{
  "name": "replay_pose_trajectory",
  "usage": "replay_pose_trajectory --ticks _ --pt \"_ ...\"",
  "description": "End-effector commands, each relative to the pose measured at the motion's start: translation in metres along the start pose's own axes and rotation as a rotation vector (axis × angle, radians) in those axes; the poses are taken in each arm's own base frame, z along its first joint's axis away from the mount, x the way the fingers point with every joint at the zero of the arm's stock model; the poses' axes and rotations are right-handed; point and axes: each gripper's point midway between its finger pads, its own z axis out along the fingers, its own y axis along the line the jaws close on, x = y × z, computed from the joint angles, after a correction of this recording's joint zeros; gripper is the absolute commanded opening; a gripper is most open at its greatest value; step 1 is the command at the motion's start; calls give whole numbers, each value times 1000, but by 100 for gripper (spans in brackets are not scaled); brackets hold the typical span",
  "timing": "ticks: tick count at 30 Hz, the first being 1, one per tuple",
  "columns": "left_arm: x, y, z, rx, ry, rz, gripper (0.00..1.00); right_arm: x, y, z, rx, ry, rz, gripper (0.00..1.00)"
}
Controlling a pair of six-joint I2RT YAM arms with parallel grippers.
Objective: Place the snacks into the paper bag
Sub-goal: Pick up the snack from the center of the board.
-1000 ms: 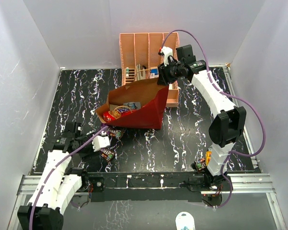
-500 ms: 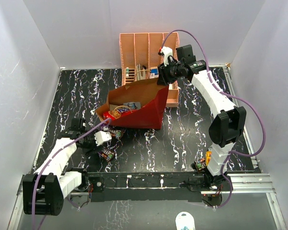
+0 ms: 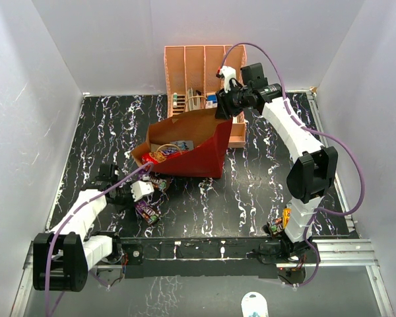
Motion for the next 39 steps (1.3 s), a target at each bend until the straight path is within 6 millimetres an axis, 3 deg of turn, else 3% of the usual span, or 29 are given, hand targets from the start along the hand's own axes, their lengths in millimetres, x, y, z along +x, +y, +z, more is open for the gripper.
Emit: replay_pose_trajectory --ticks 1,3,16,30,39 --pt "-4 -9 -5 36 -22 12 5 -10 3 -1 -3 -33 -23 37" --pt "-7 -13 -15 53 -17 16 0 -9 3 0 -5 -31 -23 37" --pt "-48 -38 -73 147 -117 16 0 -6 5 0 -3 -26 -30 36" --pt "-99 -25 -145 71 -214 58 0 -4 6 1 -4 -18 -34 36" --pt "-140 -6 -209 -31 -278 38 0 -4 6 3 -7 -17 -36 36"
